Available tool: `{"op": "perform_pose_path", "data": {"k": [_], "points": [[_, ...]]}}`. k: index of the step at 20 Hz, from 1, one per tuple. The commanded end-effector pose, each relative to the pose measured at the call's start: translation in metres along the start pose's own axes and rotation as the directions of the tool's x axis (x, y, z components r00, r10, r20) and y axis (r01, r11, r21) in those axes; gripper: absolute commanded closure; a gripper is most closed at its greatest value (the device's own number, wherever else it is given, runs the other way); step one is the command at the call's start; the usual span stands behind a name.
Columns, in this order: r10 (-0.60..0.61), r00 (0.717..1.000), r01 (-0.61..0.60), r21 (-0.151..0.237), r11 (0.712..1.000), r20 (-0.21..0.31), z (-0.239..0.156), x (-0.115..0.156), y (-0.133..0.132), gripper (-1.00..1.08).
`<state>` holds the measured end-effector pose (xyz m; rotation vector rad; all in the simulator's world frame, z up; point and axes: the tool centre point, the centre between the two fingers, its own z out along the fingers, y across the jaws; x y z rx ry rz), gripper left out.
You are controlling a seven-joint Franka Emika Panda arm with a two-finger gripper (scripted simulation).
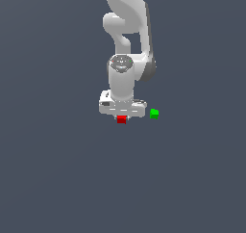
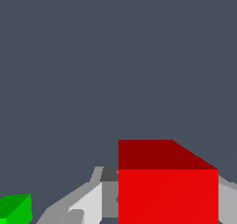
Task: Stack the red cube on top of the green cube.
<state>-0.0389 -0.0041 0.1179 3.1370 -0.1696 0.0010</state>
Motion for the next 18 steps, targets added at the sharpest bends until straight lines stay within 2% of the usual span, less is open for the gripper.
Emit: {"op": "perform_pose_path", "data": {"k": [1, 8, 18], "points": [[-0.001, 1.000, 0.001, 0.000, 1.000, 0.000, 0.001, -0.002, -0.004, 1.08], [-0.001, 1.000, 0.001, 0.000, 1.000, 0.000, 0.011, -0.025, -0.036, 1.08], [-0.001, 1.000, 0.001, 0.000, 1.000, 0.000, 0.038, -0.080, -0.120, 1.08]]}}
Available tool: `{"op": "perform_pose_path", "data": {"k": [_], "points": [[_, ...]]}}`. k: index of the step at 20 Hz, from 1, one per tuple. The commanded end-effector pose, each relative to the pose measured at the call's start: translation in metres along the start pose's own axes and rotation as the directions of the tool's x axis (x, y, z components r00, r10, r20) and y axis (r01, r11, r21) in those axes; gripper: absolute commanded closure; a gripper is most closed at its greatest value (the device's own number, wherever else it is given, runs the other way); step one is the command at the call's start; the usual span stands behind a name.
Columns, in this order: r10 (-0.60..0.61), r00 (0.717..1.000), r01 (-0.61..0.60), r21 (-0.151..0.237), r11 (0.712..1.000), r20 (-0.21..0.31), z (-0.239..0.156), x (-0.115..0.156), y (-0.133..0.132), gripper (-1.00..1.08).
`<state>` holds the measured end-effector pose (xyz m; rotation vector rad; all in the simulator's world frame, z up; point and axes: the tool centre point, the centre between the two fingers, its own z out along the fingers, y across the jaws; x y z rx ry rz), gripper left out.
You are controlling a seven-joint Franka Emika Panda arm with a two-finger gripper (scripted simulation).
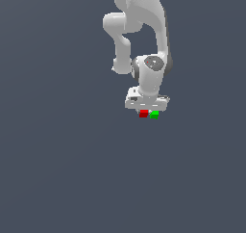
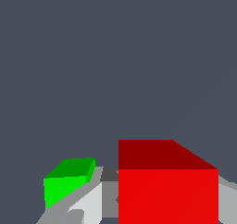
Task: Stack the red cube on top of the green cube.
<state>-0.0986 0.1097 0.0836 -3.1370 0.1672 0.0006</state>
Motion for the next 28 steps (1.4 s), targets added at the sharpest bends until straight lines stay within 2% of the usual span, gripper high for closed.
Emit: {"op": "perform_pose_path", "data": {"k": [1, 6, 10, 20, 21, 28], "points": [[0.000, 1.000, 0.000, 0.000, 1.000, -0.001, 0.006, -0.014, -0.021, 1.08], [0.001, 1.000, -0.001, 0.001, 1.000, 0.000, 0.016, -0.032, -0.051, 1.08], [0.001, 1.000, -0.001, 0.001, 1.000, 0.000, 0.021, -0.040, -0.066, 1.08], [0.001, 1.000, -0.001, 0.000, 1.000, 0.000, 0.022, -0.040, -0.069, 1.08], [0.001, 1.000, -0.001, 0.000, 1.000, 0.000, 0.022, -0.040, -0.069, -0.92], [0.001, 1.000, -0.001, 0.000, 1.000, 0.000, 0.022, -0.040, -0.069, -0.92]]}}
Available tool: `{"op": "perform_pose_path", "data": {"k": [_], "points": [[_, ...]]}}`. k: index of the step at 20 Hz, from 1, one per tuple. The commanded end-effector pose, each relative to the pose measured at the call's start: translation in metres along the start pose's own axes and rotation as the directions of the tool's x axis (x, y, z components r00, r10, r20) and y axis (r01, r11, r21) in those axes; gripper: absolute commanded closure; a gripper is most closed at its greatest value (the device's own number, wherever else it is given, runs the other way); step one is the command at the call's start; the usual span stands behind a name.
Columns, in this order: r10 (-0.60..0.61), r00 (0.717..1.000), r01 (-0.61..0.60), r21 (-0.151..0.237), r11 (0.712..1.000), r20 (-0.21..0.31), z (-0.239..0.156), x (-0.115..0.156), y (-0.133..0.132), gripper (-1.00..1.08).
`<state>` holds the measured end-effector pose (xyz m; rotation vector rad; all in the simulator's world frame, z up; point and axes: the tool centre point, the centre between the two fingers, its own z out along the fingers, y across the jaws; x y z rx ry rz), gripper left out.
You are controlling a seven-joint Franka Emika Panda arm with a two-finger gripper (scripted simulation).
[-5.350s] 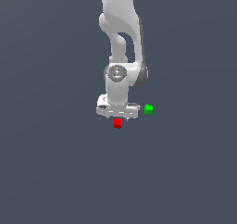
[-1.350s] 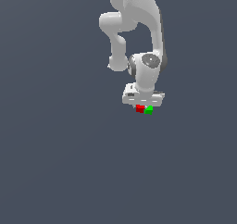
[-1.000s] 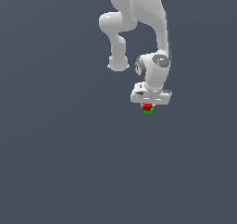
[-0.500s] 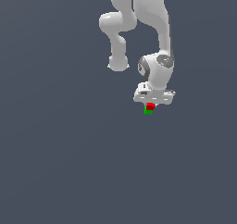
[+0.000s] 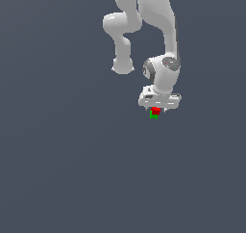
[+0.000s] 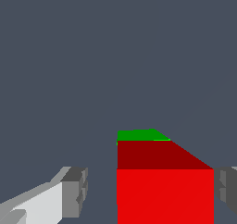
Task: Stack the red cube on top of the green cube.
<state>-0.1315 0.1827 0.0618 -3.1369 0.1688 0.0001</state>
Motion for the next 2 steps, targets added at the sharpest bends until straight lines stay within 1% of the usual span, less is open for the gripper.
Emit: {"op": "perform_pose_path", "data": {"k": [1, 2], "points": [[0.000, 1.000, 0.000, 0.000, 1.000, 0.000, 0.0000, 0.0000, 0.0000, -0.92], [0.000, 1.000, 0.000, 0.000, 1.000, 0.000, 0.0000, 0.0000, 0.0000, -0.92]]}}
